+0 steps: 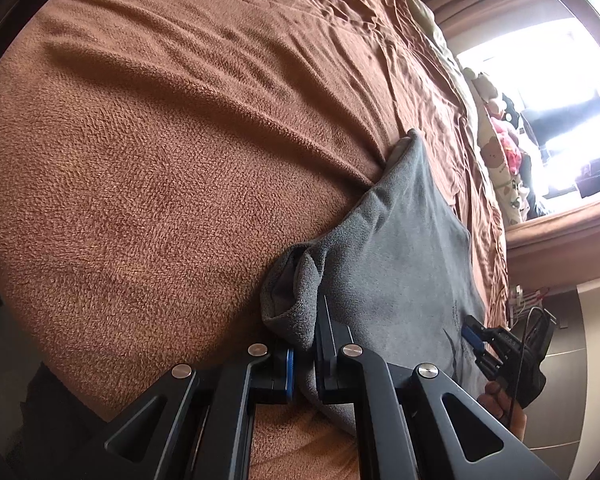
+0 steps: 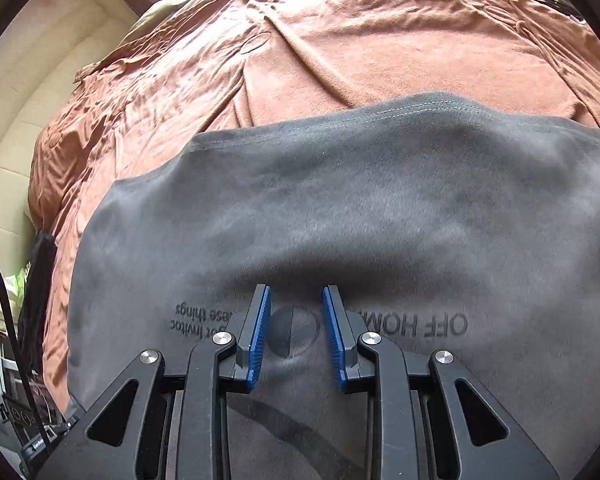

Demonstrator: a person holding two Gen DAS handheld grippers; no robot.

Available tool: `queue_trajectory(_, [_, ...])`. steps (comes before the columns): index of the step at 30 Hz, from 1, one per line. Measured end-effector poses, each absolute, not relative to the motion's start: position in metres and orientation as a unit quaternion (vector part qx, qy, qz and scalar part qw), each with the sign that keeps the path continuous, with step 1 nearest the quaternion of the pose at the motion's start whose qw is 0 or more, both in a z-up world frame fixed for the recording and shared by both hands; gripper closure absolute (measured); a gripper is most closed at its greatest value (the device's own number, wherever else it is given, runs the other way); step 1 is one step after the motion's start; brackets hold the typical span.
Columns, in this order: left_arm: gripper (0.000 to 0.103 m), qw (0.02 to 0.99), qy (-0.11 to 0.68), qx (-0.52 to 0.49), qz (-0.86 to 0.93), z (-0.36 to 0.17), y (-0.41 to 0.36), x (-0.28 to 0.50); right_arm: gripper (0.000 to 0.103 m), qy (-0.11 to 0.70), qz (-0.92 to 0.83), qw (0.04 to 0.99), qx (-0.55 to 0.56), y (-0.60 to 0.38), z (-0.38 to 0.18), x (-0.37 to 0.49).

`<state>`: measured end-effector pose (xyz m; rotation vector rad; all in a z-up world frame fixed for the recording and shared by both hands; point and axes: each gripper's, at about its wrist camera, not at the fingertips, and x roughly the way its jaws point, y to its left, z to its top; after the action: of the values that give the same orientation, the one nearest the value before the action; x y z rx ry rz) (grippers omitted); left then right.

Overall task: Fold small clothes
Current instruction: 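Hold the shirt's side edge with the left gripper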

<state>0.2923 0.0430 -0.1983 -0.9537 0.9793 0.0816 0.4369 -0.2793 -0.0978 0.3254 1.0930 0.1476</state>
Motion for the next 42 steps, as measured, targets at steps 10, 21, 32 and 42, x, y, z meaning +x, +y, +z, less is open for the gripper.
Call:
queue_trajectory(10, [0.095, 0.777, 0.450, -0.438, 0.042, -0.199, 0.040, 0.293, 0.080, 0.511, 0.028, 0.852, 0.106, -0.258, -0.101, 0.479])
queue_trajectory(21, [0.095, 0.777, 0.443, -0.445, 0.032, -0.201, 0.042, 0.293, 0.080, 0.522, 0.021, 0.851, 0.064, -0.244, -0.095, 0.489])
queue_trajectory(32, [0.096, 0.776, 0.431, -0.461, 0.020, -0.196, 0.048, 0.282, 0.080, 0.515, 0.055, 0.853, 0.062, -0.241, -0.071, 0.406])
queue_trajectory(42, [0.097, 0.794, 0.404, -0.455, -0.006, -0.168, 0.041, 0.277, 0.080, 0.481, 0.100, 0.864, 0.110, -0.253, -0.067, 0.315])
